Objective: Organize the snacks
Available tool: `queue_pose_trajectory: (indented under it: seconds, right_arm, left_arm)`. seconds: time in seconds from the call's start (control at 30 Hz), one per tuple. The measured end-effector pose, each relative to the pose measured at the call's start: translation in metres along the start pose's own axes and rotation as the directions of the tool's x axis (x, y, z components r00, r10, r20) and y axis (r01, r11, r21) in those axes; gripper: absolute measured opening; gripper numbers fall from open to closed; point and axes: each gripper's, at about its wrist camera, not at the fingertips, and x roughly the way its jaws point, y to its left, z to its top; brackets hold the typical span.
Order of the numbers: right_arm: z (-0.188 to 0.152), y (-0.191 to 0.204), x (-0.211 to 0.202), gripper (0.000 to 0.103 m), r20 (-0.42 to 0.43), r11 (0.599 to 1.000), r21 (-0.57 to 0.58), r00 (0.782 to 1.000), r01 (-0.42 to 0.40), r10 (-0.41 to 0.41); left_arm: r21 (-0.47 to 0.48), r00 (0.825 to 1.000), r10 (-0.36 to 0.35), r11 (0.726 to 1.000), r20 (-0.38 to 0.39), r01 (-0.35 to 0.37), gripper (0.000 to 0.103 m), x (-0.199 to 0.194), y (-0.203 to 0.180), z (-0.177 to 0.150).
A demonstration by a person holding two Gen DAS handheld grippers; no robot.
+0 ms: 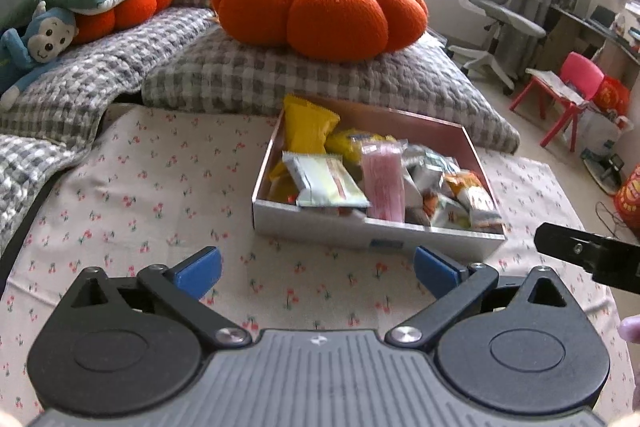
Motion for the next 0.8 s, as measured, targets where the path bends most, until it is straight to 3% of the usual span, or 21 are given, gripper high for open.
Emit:
queue_pose_trajectory:
  seconds: [0.3,0.8]
  right_arm:
    - [-0.025,0.011,-0.009,0.093,-0.051,0.999,-0.042,0.998,0.027,-0.029]
    - [-0.047,0.032,-0.026,0.093,-0.061,0.996,-0.085,0.998,0.024,-0.03]
  left_arm:
    - [0.026,0.998,0.015,1.0,-0.059,-0.013,0.103,-0.011,-0.002,-0.024]
    - [0.002,0.996,0.048,0.999,-0.071,-0.048,0.103,-0.026,0.006,-0.035]
